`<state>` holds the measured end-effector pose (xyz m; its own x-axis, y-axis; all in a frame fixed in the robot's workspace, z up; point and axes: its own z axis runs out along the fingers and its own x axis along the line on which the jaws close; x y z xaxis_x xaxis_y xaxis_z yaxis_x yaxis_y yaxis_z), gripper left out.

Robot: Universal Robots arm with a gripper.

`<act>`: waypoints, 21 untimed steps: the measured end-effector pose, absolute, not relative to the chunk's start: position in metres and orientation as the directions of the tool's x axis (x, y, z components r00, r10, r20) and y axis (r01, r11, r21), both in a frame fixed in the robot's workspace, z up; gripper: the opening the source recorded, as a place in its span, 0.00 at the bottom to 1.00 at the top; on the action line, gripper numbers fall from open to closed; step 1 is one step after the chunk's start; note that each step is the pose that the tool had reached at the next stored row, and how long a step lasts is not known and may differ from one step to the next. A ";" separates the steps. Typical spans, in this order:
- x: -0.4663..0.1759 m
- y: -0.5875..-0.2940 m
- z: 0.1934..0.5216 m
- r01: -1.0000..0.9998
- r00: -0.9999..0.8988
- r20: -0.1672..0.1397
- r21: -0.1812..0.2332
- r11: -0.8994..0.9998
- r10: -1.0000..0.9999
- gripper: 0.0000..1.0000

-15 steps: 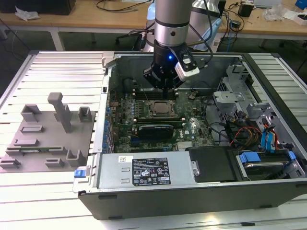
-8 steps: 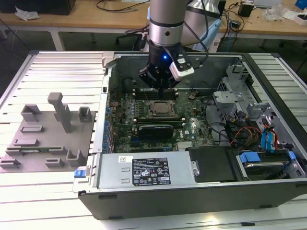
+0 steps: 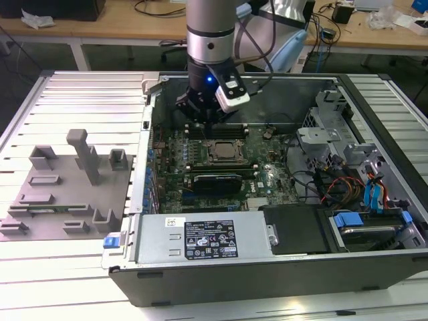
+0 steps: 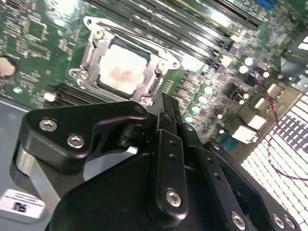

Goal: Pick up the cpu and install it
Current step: 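Install the first cpu locking lever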

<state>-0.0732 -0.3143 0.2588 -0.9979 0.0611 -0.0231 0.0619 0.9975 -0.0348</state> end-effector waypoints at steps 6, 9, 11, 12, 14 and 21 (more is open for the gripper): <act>-0.088 -0.314 0.258 0.062 -0.998 -0.023 -0.035 0.997 0.061 0.11; -0.094 -0.313 0.258 0.062 -0.998 -0.023 -0.035 0.997 0.061 0.11; -0.094 -0.313 0.258 0.062 -0.998 -0.023 -0.035 0.997 0.061 0.11; -0.094 -0.313 0.258 0.062 -0.998 -0.023 -0.035 0.997 0.061 0.11; -0.095 -0.314 0.258 0.062 -0.998 -0.023 -0.030 0.998 0.061 0.11; -0.097 -0.313 0.256 0.063 -0.998 -0.020 0.025 0.998 0.063 0.11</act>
